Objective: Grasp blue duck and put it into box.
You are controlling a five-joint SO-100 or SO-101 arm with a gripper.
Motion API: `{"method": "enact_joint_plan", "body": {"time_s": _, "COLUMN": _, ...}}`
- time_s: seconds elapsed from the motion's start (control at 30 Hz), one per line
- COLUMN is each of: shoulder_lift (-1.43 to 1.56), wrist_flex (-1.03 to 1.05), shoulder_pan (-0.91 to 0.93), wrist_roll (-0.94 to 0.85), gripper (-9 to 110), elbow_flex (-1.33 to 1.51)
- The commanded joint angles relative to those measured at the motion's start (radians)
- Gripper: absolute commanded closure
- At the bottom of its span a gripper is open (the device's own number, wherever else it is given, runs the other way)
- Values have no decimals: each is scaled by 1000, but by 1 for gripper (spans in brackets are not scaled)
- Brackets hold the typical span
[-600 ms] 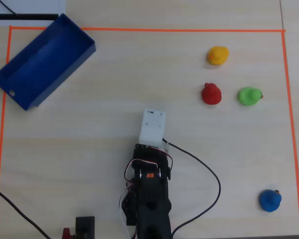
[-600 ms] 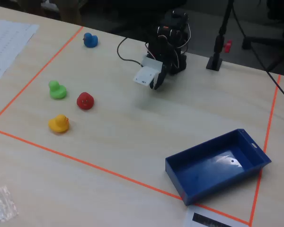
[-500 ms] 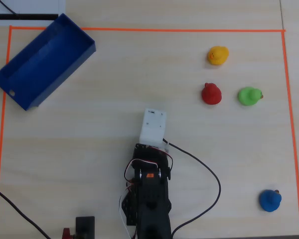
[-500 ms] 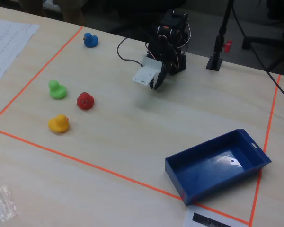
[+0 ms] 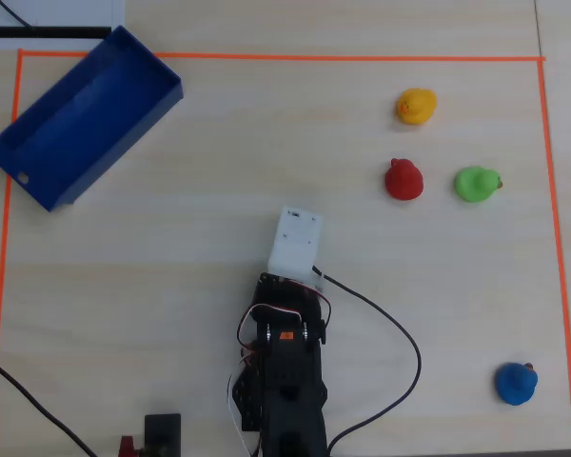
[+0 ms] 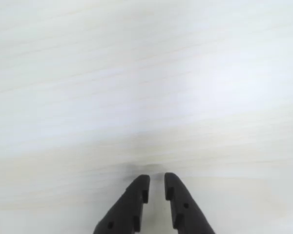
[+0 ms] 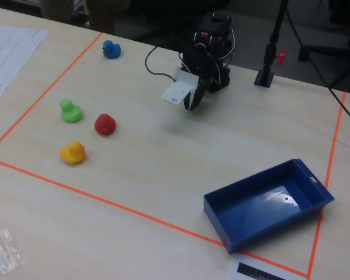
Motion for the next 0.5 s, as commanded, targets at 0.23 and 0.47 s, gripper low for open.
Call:
{"method": "enact_joint_plan", "body": {"time_s": 0.23, "shoulder_lift": -514, "wrist_flex": -387, "shoulder_pan": 368, "wrist_roll": 5, "gripper": 79, "elbow_flex": -422}}
{"method": "enact_joint_plan", "body": {"time_s": 0.47, "shoulder_lift": -825, "wrist_flex": -489, "shoulder_pan": 723, "wrist_roll": -23, "gripper": 68, "elbow_flex": -847}}
